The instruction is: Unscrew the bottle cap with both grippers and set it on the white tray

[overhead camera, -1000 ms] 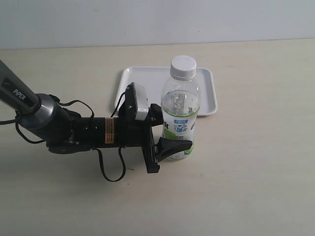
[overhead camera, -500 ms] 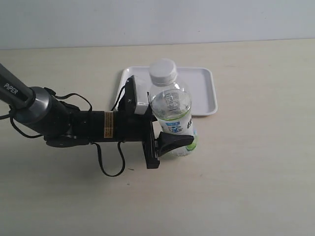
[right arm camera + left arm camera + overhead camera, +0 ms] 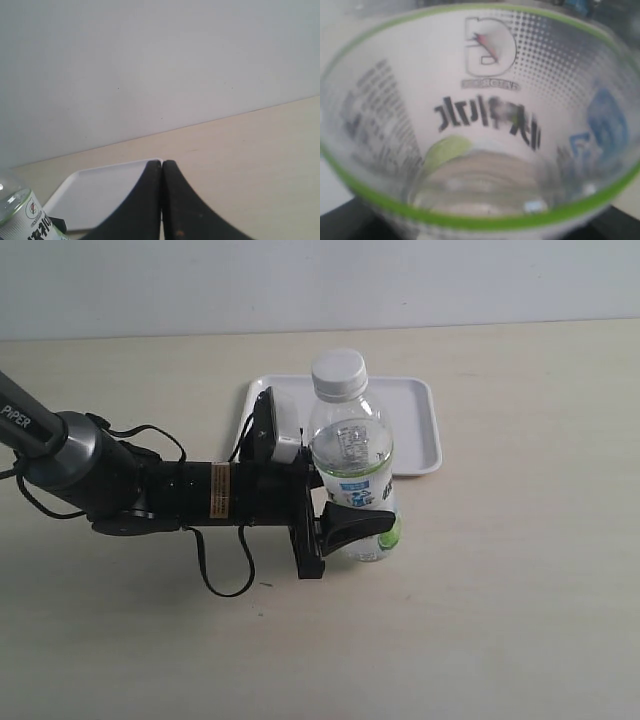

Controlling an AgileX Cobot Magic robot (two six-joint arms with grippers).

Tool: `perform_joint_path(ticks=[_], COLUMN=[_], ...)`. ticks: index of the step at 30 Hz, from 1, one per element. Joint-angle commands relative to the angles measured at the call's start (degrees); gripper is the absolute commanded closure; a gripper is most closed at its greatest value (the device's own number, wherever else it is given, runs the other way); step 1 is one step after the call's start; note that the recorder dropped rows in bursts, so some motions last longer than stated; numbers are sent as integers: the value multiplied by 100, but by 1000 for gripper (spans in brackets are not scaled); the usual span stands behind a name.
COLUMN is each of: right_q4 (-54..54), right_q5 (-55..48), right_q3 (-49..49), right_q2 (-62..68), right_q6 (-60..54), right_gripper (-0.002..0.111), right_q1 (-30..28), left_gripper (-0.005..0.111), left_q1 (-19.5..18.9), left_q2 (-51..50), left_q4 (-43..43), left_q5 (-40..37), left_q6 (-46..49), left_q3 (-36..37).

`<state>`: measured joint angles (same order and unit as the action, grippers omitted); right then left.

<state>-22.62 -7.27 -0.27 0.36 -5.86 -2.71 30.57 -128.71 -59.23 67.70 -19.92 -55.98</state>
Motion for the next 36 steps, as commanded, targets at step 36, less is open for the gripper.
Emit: perform_joint_path(ticks=[36], right_q4=[14], right_q5=[6], right_q3=[27], right_q2=[-36], right_q6=[-6], right_gripper=[108], right_q1=[-33], left_gripper=[107], left_q1=[20], left_q2=[264], left_q4=[-205], left_q5=[-594], left_q6=[-280], left_q3=[1])
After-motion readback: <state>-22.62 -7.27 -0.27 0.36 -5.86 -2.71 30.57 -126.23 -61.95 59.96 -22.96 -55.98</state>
